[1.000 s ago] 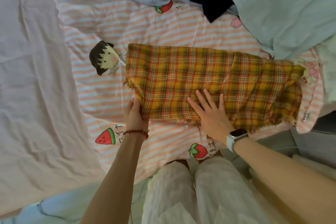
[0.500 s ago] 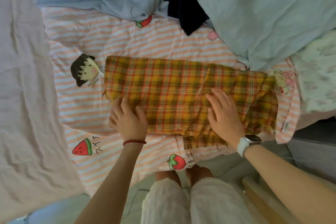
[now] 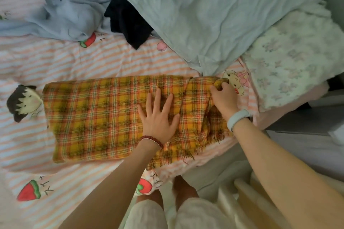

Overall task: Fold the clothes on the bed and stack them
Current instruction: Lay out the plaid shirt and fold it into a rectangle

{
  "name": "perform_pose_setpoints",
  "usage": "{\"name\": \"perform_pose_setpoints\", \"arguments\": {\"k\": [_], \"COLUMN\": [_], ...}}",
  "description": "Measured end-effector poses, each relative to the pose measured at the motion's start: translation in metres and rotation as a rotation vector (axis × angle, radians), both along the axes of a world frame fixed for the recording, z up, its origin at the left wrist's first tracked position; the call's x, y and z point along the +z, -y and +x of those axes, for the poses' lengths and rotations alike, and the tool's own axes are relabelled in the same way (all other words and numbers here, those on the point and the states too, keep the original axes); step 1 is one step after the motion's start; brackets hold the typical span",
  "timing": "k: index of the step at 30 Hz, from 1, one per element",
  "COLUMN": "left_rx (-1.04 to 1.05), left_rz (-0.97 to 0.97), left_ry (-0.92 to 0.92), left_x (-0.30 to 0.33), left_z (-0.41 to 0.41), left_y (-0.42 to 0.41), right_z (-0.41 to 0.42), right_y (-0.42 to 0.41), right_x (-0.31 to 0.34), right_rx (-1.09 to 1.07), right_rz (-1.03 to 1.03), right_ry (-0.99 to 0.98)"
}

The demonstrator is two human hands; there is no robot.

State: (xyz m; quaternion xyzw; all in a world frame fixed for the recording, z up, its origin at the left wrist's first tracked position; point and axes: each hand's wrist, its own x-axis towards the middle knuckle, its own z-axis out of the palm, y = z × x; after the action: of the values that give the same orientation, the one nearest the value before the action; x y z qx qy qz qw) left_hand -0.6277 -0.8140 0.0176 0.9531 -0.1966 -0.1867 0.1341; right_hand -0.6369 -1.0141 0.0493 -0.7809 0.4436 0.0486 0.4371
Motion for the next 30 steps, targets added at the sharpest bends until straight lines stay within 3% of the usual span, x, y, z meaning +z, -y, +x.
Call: {"name": "perform_pose_setpoints", "arguments": {"k": [5,8,10,12,14,17,21,23,30], "left_rx": [0.082,0.076,0.111,0.139,0.12,0.065,0.054,0.066,-0.014], "left_rz": [-0.028,-0.003,-0.017,-0.047,-0.047,-0.046,-0.043,-0.03,0.072], "left_ry": [-0.098,-0.098,-0.1,-0.069,-0.01,0.041,0.036,0.031,0.071], "left_x": [-0.006,-0.004,0.0,0.004,0.008,0.013,0.014,0.013,0.007], "left_z": [0.002,0.002,0.004,0.007,0.011,0.016,0.016,0.017,0.025], "left_y": [0.002,0.004,0.006,0.008,0.014,0.029,0.041,0.042,0.042], "right_z": [-0.003,-0.015,-0.021,-0.025,-0.024,-0.015,-0.015,-0.024,-0.027], "right_y": [0.026,0.035,0.034,0.031,0.028,0.027,0.033,0.028,0.005], "right_x": [-0.007,-0.016,-0.015,-0.009,-0.007,-0.008,-0.011,-0.012,-0.015], "right_rx": [-0.205,-0.369,-0.467,-0.393,-0.191,-0.009,-0.211,-0.158,0.068], "right_rz": [0.062,0.202,0.132,-0.103,-0.199,-0.113,0.013,0.062,-0.032], "right_ry": [0.037,0.03,0.116,0.182,0.207,0.085,-0.004,-0.027,-0.007]}}
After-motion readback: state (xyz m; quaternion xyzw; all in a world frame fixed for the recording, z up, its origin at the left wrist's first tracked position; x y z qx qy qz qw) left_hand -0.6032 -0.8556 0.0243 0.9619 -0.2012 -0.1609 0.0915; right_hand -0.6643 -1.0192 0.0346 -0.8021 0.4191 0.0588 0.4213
